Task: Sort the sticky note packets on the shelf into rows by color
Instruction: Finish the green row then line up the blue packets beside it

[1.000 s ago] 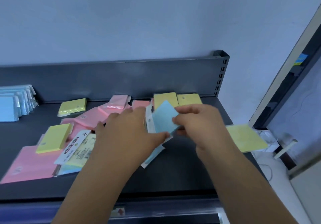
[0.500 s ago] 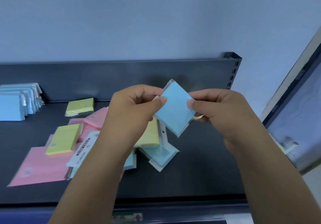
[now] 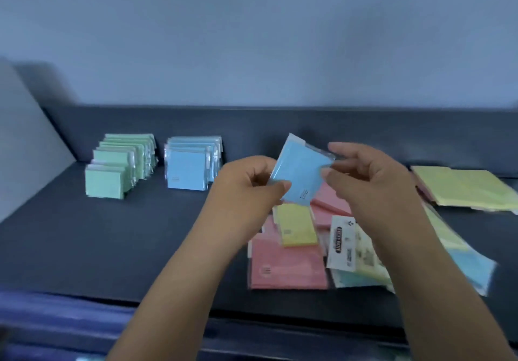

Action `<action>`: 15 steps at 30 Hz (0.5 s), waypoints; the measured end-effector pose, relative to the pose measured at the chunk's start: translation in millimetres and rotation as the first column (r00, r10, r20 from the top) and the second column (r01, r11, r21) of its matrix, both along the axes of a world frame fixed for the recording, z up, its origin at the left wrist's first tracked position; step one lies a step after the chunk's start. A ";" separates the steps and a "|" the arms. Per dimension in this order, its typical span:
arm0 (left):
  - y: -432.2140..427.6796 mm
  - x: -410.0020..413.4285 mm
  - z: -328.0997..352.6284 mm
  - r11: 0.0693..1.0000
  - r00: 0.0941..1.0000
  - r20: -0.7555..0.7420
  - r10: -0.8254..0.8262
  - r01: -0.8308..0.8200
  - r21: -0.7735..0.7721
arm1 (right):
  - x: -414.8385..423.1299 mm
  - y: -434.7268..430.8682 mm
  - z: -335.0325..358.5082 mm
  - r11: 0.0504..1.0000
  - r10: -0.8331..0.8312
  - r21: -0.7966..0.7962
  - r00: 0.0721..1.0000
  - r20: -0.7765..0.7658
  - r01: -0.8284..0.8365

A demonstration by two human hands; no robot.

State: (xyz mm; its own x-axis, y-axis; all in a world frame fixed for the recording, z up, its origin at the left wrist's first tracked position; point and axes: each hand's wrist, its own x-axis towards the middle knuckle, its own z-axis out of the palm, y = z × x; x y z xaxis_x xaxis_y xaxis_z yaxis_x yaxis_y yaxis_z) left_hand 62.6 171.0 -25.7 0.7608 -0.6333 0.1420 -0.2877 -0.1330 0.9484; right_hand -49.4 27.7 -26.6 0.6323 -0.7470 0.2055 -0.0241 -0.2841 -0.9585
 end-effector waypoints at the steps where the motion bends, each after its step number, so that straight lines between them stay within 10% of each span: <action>1: 11.6 11.8 1.6 1.000 0.999 0.037 0.008 -0.008 0.017 | 9.5 9.8 1.8 0.998 0.027 -0.049 1.000 -0.001 -0.027; 6: 42.1 55.5 9.6 0.991 0.990 0.059 0.132 -0.131 -0.016 | 49.8 42.1 3.9 0.981 0.036 -0.189 0.997 -0.067 -0.049; 15: 38.3 93.8 -1.2 0.866 0.887 -0.321 0.332 -0.422 -0.270 | 86.9 56.1 14.7 0.982 -0.003 -0.184 0.983 -0.181 -0.031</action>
